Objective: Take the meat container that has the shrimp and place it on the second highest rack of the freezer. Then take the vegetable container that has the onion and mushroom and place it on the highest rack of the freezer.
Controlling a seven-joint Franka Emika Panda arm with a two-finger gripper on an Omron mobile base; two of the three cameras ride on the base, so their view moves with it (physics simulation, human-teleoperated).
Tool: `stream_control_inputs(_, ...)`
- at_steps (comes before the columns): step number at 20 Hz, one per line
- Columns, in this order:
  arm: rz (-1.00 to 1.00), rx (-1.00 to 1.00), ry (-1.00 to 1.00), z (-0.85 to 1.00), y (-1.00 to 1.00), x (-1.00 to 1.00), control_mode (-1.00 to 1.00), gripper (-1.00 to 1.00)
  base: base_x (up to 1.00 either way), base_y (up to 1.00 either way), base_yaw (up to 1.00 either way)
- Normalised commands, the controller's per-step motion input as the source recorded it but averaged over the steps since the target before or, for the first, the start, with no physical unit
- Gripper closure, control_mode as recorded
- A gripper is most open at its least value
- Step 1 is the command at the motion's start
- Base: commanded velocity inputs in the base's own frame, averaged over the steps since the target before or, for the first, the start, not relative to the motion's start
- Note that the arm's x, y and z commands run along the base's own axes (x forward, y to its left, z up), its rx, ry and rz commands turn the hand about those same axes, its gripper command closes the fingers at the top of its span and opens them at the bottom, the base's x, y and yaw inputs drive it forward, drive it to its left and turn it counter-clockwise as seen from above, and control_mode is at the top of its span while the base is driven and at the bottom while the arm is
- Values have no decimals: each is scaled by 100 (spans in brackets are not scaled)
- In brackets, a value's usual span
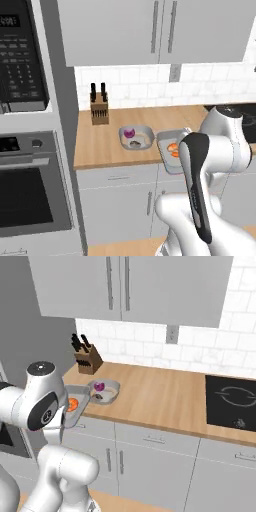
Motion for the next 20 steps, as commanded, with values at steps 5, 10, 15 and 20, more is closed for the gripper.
stream_control_inputs(5,0,0,0,0,0,0,100,100,-100,3,53)
stream_control_inputs(10,0,0,0,0,0,0,100,100,-57,56,79)
stream_control_inputs(15,0,0,0,0,0,0,100,100,4,75,84)
stream_control_inputs(20,0,0,0,0,0,0,100,100,80,75,54)
